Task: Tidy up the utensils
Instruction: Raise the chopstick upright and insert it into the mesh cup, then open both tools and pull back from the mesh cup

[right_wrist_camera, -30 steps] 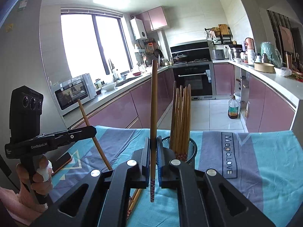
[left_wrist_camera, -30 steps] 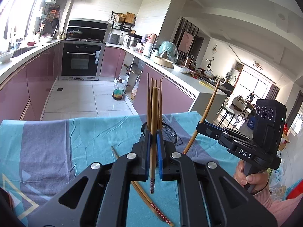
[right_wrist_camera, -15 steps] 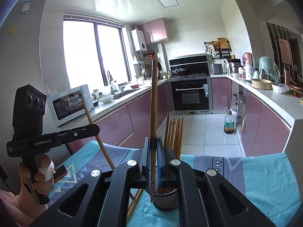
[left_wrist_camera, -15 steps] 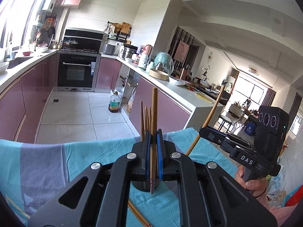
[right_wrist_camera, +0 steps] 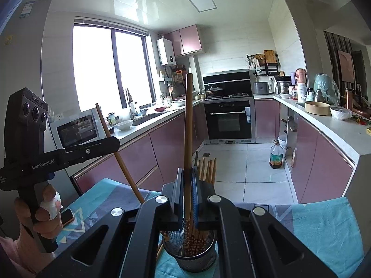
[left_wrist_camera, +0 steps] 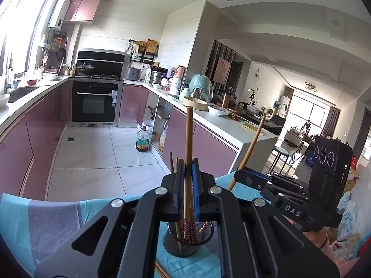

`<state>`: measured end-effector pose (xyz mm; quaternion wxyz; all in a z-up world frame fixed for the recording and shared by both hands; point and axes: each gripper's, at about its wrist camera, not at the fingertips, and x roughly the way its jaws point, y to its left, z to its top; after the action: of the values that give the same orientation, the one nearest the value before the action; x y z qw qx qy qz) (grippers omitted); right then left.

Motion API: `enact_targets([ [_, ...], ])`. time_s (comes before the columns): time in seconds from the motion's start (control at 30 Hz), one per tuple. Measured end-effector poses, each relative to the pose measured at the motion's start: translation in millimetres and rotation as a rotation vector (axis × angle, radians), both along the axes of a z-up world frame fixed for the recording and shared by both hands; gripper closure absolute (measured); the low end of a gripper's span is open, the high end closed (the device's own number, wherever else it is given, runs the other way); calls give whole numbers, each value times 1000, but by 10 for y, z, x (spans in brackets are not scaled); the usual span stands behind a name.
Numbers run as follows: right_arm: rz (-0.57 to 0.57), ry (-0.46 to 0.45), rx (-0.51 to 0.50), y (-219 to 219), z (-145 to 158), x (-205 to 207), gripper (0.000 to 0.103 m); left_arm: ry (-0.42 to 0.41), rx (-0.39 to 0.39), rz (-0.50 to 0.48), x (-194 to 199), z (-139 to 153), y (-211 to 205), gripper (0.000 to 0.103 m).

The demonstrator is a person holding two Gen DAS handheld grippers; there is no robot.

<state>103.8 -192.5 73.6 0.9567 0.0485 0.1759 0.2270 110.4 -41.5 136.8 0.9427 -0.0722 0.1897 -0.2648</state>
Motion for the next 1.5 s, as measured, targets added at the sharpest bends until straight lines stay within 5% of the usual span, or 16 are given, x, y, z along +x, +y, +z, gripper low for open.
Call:
enact_targets([
  [0.73,1,150,-87,168,-400,269,98,166,239,-38,360,-477,-363,96],
  [1.5,-43,250,-100,215,-601,515,96,229,223,-6,851,-627,-325,86],
])
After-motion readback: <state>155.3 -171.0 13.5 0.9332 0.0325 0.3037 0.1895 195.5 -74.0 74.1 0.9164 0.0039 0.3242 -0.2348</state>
